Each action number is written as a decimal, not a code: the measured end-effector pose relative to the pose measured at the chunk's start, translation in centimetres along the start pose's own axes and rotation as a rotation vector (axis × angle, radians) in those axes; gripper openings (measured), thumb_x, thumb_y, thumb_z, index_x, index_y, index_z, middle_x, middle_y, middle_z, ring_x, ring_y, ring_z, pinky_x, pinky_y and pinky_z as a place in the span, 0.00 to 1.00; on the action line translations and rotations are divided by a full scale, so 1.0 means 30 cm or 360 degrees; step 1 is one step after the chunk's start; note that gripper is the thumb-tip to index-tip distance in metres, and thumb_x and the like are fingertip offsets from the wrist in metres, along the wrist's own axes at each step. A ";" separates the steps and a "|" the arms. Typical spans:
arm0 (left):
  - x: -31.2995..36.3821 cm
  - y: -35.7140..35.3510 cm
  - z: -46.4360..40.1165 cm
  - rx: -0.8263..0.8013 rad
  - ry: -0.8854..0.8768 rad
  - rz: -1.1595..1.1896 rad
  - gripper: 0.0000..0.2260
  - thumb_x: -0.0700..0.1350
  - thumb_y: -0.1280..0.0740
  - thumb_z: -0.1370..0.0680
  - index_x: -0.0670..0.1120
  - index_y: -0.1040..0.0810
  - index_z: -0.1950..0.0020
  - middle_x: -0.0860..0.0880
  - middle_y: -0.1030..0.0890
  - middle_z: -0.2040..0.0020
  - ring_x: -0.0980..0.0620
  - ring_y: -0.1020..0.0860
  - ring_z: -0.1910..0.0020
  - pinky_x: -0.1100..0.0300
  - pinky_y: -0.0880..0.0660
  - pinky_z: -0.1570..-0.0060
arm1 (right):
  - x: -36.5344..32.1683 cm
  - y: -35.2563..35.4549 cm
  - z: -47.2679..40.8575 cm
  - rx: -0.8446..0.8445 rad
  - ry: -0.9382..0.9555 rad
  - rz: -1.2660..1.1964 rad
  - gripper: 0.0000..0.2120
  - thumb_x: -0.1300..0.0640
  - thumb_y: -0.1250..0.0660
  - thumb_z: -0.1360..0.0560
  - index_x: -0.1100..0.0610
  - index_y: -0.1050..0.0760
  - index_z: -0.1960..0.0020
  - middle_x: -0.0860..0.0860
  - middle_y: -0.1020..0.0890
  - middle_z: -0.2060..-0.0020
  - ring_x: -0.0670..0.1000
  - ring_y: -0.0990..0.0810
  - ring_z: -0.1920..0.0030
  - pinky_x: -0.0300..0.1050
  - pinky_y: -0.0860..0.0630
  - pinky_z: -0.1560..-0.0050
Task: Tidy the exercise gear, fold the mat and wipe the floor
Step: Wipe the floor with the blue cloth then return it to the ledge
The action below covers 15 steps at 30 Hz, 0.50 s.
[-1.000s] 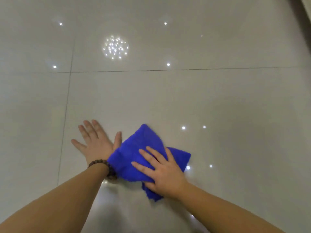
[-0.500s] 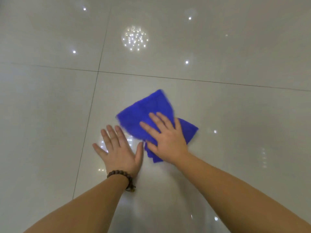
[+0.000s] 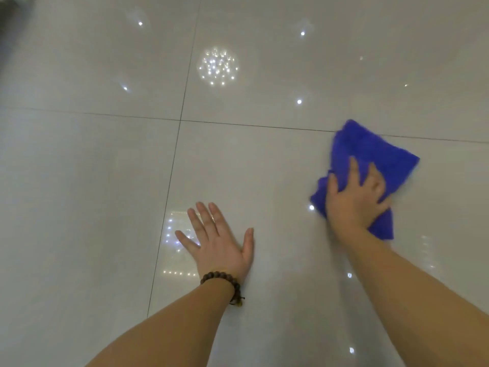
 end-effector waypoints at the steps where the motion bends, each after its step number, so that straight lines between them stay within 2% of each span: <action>1: -0.002 -0.002 -0.002 -0.0010 -0.0004 -0.0011 0.40 0.66 0.56 0.24 0.40 0.59 0.22 0.40 0.58 0.21 0.41 0.65 0.23 0.32 0.62 0.30 | -0.191 -0.046 0.117 -0.0036 0.0433 0.0041 0.27 0.40 0.42 0.24 0.44 0.37 0.27 0.53 0.37 0.26 0.58 0.39 0.28 0.64 0.43 0.34; 3: 0.002 -0.002 -0.003 -0.0022 -0.0032 -0.0036 0.40 0.64 0.51 0.26 0.40 0.54 0.21 0.39 0.53 0.21 0.39 0.62 0.23 0.31 0.60 0.30 | -0.470 -0.117 0.375 -0.0232 0.1366 0.0068 0.27 0.38 0.45 0.27 0.42 0.35 0.28 0.51 0.34 0.28 0.56 0.36 0.29 0.63 0.37 0.36; 4: 0.003 0.001 -0.002 -0.0011 -0.0041 -0.0038 0.40 0.63 0.50 0.27 0.40 0.51 0.21 0.39 0.50 0.21 0.39 0.60 0.23 0.30 0.59 0.30 | -0.526 -0.133 0.441 -0.0357 0.1751 0.0092 0.27 0.37 0.46 0.27 0.41 0.36 0.28 0.49 0.34 0.28 0.55 0.36 0.29 0.62 0.36 0.36; 5: 0.004 0.004 -0.002 0.0018 -0.0036 -0.0017 0.40 0.63 0.50 0.27 0.40 0.49 0.22 0.39 0.48 0.22 0.39 0.58 0.23 0.30 0.59 0.30 | -0.533 -0.135 0.431 -0.0417 0.2021 0.0109 0.27 0.37 0.47 0.26 0.40 0.37 0.28 0.48 0.34 0.27 0.54 0.36 0.29 0.61 0.37 0.35; 6: 0.002 0.006 -0.004 0.0050 -0.0026 0.0018 0.40 0.64 0.50 0.26 0.40 0.49 0.21 0.39 0.49 0.21 0.39 0.58 0.22 0.31 0.59 0.30 | -0.505 -0.127 0.355 -0.0338 0.2104 0.0140 0.27 0.37 0.47 0.26 0.39 0.39 0.28 0.48 0.35 0.27 0.53 0.36 0.28 0.60 0.38 0.35; 7: 0.000 0.009 -0.004 0.0083 -0.0022 0.0050 0.40 0.65 0.51 0.24 0.40 0.50 0.21 0.40 0.51 0.21 0.40 0.58 0.22 0.32 0.59 0.30 | -0.443 -0.111 0.219 -0.0225 0.1922 0.0156 0.26 0.37 0.47 0.25 0.39 0.39 0.27 0.48 0.35 0.27 0.53 0.36 0.28 0.60 0.39 0.34; 8: -0.001 0.009 -0.004 0.0116 -0.0024 0.0073 0.40 0.66 0.51 0.24 0.40 0.51 0.21 0.40 0.52 0.21 0.41 0.58 0.22 0.32 0.60 0.30 | -0.352 -0.076 0.033 -0.0104 0.1506 0.0135 0.26 0.37 0.47 0.24 0.40 0.40 0.27 0.49 0.36 0.27 0.54 0.37 0.28 0.61 0.40 0.34; 10: 0.002 0.006 -0.002 0.0164 -0.0047 0.0107 0.40 0.66 0.51 0.24 0.40 0.52 0.22 0.40 0.53 0.21 0.42 0.59 0.22 0.32 0.61 0.30 | -0.084 0.010 -0.278 0.0042 0.0286 0.0013 0.26 0.39 0.47 0.22 0.43 0.41 0.26 0.52 0.40 0.25 0.56 0.42 0.27 0.64 0.46 0.32; 11: 0.004 0.003 -0.003 0.0168 -0.0051 0.0107 0.40 0.66 0.51 0.24 0.40 0.53 0.22 0.41 0.54 0.21 0.42 0.59 0.22 0.32 0.61 0.30 | -0.016 0.020 -0.311 0.0001 -0.0200 -0.0070 0.26 0.39 0.48 0.21 0.44 0.43 0.25 0.54 0.42 0.25 0.57 0.45 0.26 0.64 0.49 0.31; 12: 0.004 -0.001 -0.005 0.0160 -0.0050 0.0106 0.40 0.66 0.51 0.24 0.40 0.53 0.21 0.41 0.54 0.21 0.42 0.60 0.22 0.32 0.61 0.30 | -0.047 0.017 -0.283 -0.0016 -0.0403 -0.0049 0.27 0.40 0.49 0.21 0.45 0.44 0.24 0.54 0.43 0.25 0.58 0.46 0.26 0.64 0.50 0.31; 13: 0.000 -0.006 -0.004 0.0143 -0.0035 0.0101 0.40 0.66 0.52 0.24 0.40 0.53 0.22 0.41 0.54 0.21 0.42 0.60 0.22 0.32 0.61 0.30 | -0.171 -0.008 -0.231 -0.0022 -0.0279 0.0026 0.27 0.41 0.48 0.21 0.46 0.44 0.24 0.54 0.44 0.24 0.57 0.46 0.26 0.63 0.50 0.30; 15: 0.000 0.002 -0.002 0.0089 -0.0008 0.0106 0.40 0.66 0.56 0.25 0.40 0.54 0.22 0.41 0.54 0.21 0.42 0.60 0.22 0.32 0.62 0.30 | -0.590 -0.115 -0.025 -0.0130 0.0616 0.0017 0.27 0.40 0.46 0.22 0.43 0.43 0.25 0.52 0.43 0.24 0.55 0.45 0.26 0.60 0.48 0.30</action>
Point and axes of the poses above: each hand's wrist, its own z-axis away from the middle knuckle, its own y-axis out of the back of the hand, x = y × z, the point moved 9 cm from there along -z, towards the middle knuckle
